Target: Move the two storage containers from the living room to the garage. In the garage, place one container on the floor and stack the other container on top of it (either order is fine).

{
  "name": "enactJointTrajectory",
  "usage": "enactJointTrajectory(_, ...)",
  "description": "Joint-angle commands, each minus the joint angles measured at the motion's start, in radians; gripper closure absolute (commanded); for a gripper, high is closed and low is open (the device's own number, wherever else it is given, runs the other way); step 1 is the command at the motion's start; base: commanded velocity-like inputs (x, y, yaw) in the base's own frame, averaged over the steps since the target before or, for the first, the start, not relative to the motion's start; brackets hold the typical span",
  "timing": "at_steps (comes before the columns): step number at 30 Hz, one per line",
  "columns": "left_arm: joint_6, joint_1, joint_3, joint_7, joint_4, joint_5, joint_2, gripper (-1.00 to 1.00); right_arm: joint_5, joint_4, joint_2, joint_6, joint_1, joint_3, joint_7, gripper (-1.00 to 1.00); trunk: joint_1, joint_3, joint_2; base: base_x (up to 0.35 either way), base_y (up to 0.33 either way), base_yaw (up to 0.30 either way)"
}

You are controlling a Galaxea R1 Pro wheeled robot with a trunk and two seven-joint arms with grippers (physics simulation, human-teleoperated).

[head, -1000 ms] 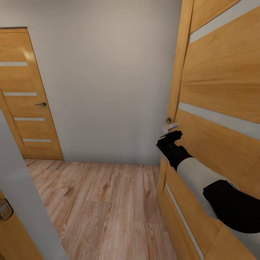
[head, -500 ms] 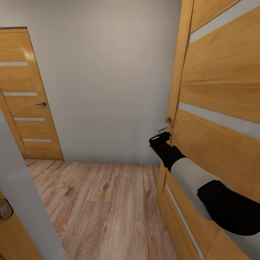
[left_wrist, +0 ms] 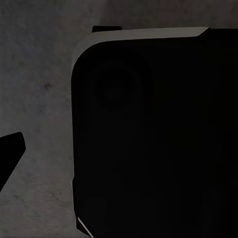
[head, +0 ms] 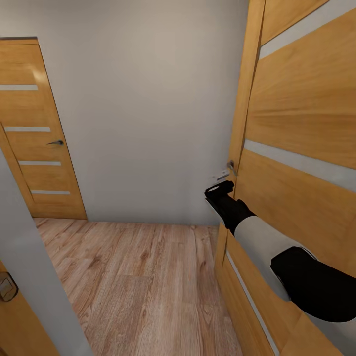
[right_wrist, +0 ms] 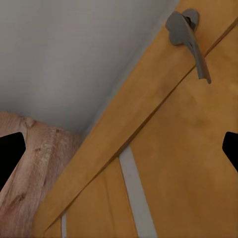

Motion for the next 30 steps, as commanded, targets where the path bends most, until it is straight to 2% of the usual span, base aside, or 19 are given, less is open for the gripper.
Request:
enactJointTrajectory(1, -0.003, 0.0, 0.002, 0.0, 0.0, 0.0, 0.0, -1.0, -0.002, -0.001, -0.001, 0.008, -0.001, 0.007, -0.005, -1.0, 0.0, -0.001, -0.001, 0.0, 0.0, 0.0)
enactJointTrajectory(8, -0.002, 0.0, 0.002, -0.004, 0.001, 0.0, 0.001, -1.0, -0.004, -0.001, 0.001, 0.007, -0.001, 0.008, -0.005, -1.0, 0.0, -0.001, -0.001, 0.047, 0.0, 0.0)
enactJointTrajectory(21, -0.001, 0.0, 0.002, -0.011, 0.001, -0.002, 0.001, -1.0, 0.0, -0.001, 0.005, 0.0, -0.001, 0.009, -0.016, -1.0, 0.0, -0.001, -0.001, 0.283, 0.0, 0.0)
enactJointTrajectory(30, -0.003, 0.0, 0.002, -0.01, 0.001, -0.002, 0.001, -1.0, 0.002, -0.001, 0.002, 0.001, -0.001, 0.01, -0.019, -1.0, 0.0, -0.001, -0.001, 0.064, 0.0, 0.0)
